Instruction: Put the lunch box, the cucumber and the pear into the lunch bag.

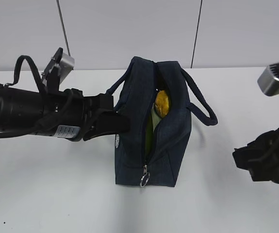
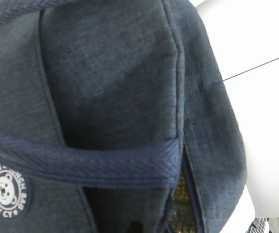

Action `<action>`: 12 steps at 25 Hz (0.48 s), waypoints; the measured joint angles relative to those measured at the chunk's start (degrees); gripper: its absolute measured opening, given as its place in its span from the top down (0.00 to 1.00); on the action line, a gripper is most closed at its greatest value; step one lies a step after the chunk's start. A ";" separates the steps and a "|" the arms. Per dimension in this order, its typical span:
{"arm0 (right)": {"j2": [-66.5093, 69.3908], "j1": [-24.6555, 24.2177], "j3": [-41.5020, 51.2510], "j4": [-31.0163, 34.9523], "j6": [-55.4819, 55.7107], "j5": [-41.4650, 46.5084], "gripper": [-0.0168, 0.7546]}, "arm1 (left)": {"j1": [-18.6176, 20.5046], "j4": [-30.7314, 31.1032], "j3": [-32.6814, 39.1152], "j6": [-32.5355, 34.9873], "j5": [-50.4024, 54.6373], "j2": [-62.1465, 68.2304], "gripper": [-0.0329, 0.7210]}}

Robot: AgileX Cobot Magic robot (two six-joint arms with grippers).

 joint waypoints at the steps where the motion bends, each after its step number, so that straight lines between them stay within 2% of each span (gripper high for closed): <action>1: 1.14 -0.94 0.00 -0.09 0.52 -0.23 0.64 | 0.00 0.00 0.00 0.00 0.04 0.00 0.98; 7: 7.41 -10.08 0.00 4.11 -1.13 -1.86 0.68 | 0.00 0.00 0.00 0.00 0.11 0.00 0.98; 10: 9.98 -13.72 0.00 12.65 -7.58 -2.20 0.70 | 0.00 0.00 0.00 0.00 0.11 0.00 0.98; 12: 11.57 -15.47 0.00 21.88 -15.64 -2.03 0.70 | 0.00 0.00 0.00 0.00 0.11 0.00 0.98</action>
